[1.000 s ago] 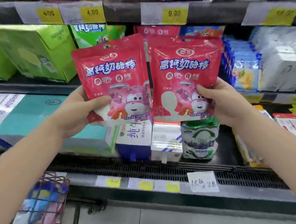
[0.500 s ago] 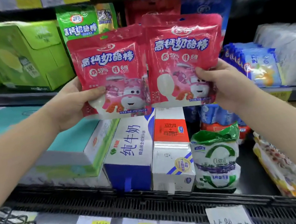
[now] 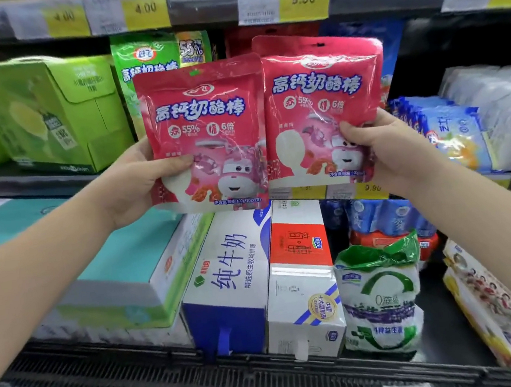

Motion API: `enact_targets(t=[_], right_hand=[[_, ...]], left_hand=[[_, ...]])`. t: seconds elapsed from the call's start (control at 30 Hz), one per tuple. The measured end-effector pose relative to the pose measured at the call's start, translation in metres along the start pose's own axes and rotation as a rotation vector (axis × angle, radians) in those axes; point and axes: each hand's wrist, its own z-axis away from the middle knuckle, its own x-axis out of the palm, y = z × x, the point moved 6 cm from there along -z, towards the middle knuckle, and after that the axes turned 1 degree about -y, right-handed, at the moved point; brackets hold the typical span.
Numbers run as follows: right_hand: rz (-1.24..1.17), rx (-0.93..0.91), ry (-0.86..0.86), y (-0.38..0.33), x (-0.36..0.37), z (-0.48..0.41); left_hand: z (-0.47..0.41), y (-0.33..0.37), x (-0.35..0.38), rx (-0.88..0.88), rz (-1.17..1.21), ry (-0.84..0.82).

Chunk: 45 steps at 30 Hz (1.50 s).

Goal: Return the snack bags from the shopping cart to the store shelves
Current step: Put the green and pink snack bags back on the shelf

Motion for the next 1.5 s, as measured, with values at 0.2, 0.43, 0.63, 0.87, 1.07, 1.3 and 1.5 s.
enact_targets(t=[0.2,0.43,0.63,0.87,1.07,1.3,1.5], right_hand=[[0.054,-0.048,0.012,-0.006,0.007,-0.017],[0.1,-0.094,0.05,-0.006,0.016,-0.048],[0.114,-0.111,0.07,0.009,0.021,-0.077],[0.112,-0.118,0.084,0.018,0.029,-0.102],[0.135,-0.144,0.087,0.021,0.039,-0.124],[0.206,-0.216,0.16,0.024,0.035,-0.148],[0.25,-0.24,0.181,0.025,0.027,-0.151]], left_hand=[[0.0,0.001,-0.004,0.006,-0.041,-0.044],[0.007,0.006,-0.017,0.0,-0.099,-0.003],[0.01,0.011,-0.023,-0.004,-0.104,0.02],[0.012,0.013,-0.025,0.0,-0.099,0.03],[0.01,0.013,-0.029,0.014,-0.086,0.021],[0.009,0.017,-0.025,0.052,-0.044,-0.007],[0.009,0.02,-0.017,0.051,-0.046,-0.005]])
